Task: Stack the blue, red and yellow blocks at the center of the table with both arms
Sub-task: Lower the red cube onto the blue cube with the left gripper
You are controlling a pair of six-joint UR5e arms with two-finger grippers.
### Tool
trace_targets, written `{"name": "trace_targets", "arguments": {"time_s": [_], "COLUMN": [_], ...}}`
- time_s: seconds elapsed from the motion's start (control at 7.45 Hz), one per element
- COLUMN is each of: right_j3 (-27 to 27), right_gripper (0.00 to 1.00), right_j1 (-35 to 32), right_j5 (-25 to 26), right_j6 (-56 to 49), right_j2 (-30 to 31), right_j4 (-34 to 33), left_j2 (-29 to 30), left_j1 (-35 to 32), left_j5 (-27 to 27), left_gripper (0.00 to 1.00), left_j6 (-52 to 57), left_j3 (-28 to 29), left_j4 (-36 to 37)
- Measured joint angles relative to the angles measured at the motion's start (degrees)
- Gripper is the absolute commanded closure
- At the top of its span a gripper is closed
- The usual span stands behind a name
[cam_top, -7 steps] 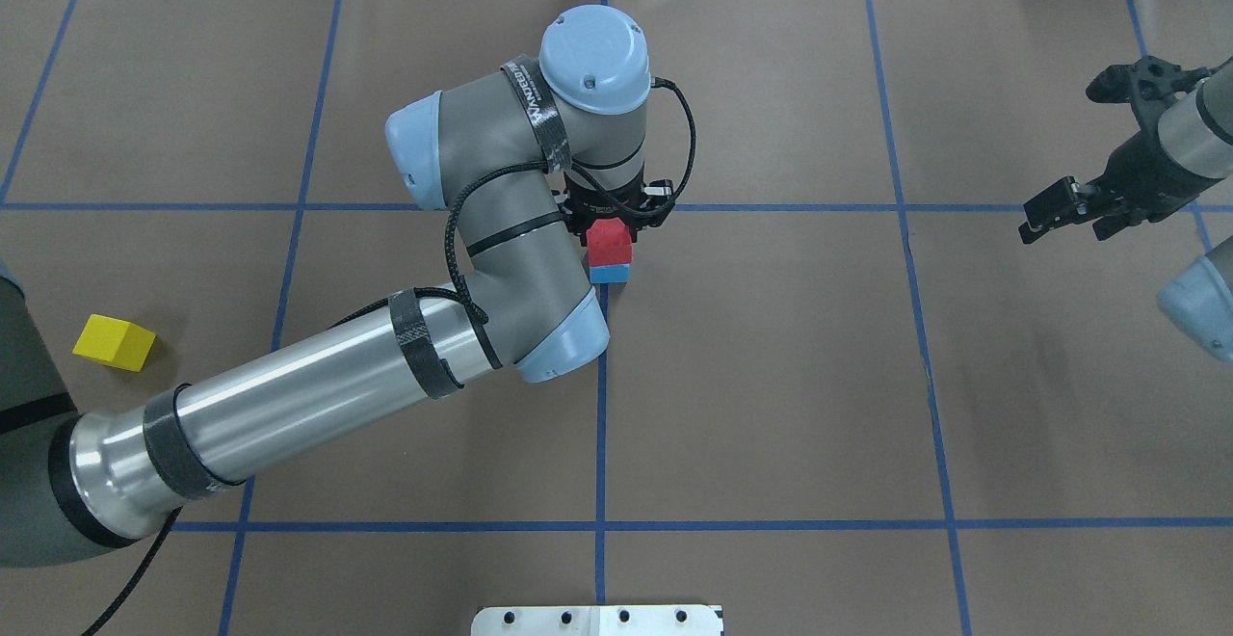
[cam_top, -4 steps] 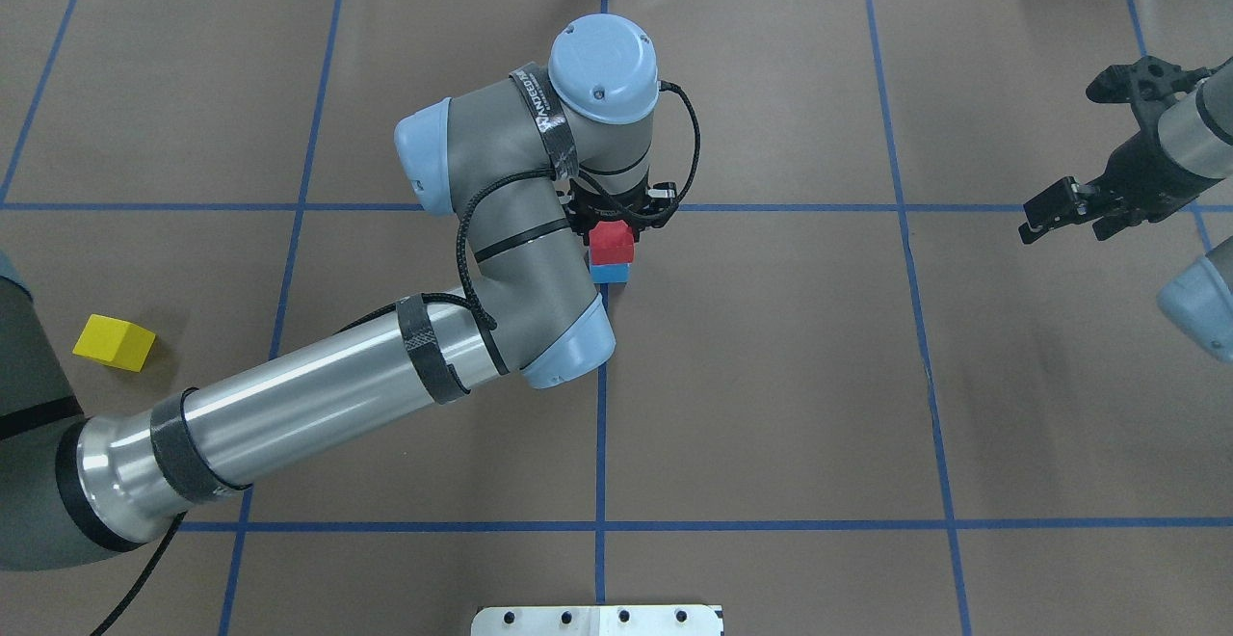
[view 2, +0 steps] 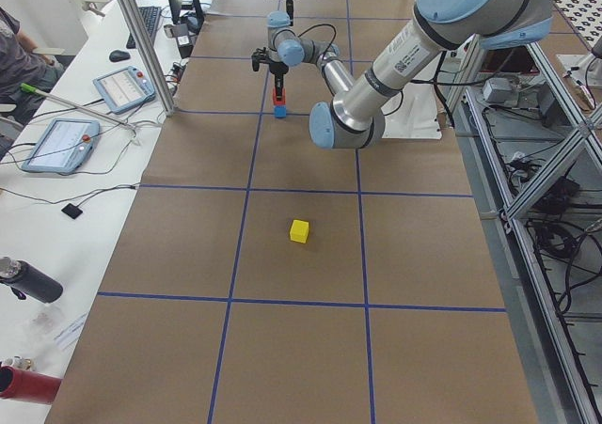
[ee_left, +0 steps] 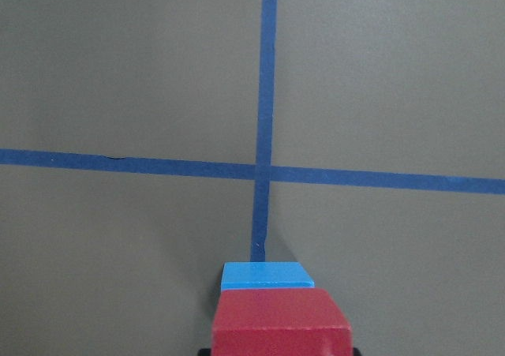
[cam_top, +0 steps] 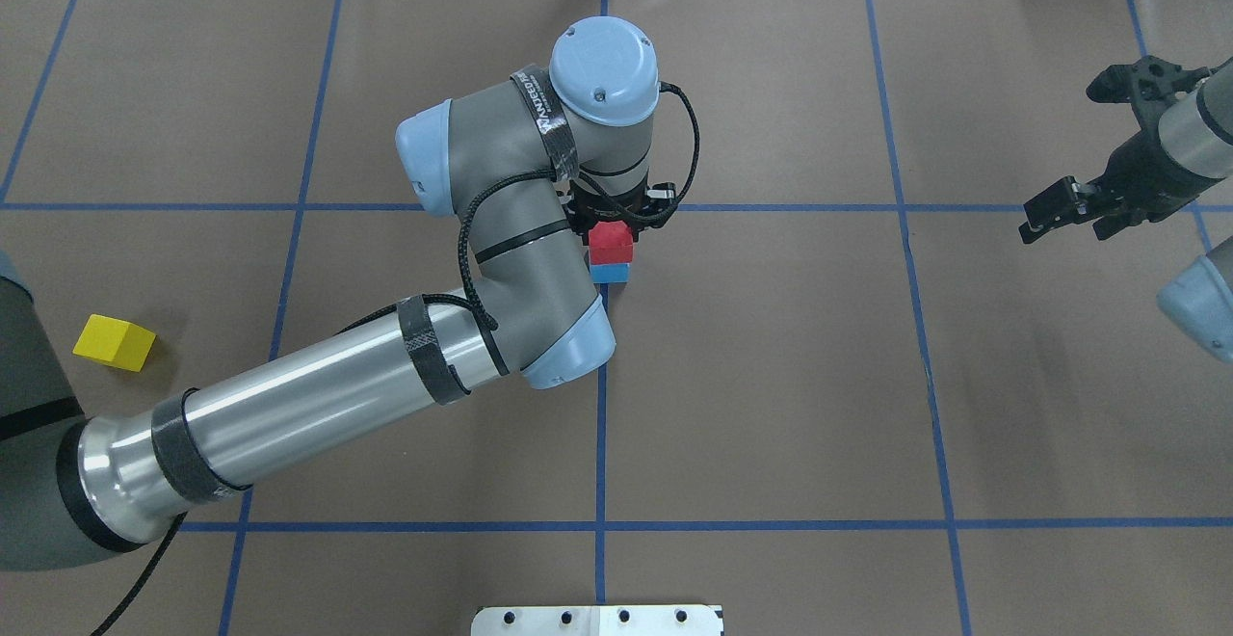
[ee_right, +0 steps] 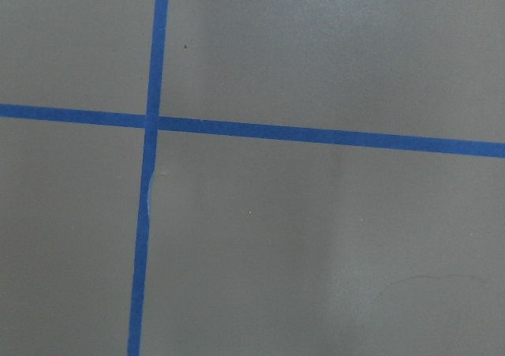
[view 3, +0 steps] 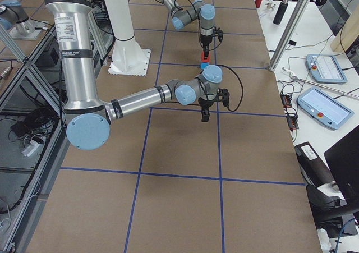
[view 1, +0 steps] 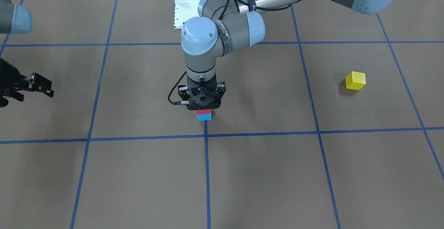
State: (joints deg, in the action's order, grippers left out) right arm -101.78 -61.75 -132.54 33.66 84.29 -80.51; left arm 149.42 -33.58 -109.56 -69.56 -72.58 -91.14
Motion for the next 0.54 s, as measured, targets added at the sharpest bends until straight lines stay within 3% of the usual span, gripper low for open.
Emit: {"name": "trace_targets", "arguments": {"time_s": [0.54], "right_j3": [0.0], "right_gripper": [0.01], "right_j1": [0.0], "right_j5": [0.0], "right_j6": [0.0], "right_j2": [0.0], "right_j4": [0.0], "left_j2": [0.0], "left_j1": [0.0], "left_j5": [0.9], "left_gripper": [1.0], "left_j6": [0.0], "left_j3": [0.5], "left_j4": [-0.1]}}
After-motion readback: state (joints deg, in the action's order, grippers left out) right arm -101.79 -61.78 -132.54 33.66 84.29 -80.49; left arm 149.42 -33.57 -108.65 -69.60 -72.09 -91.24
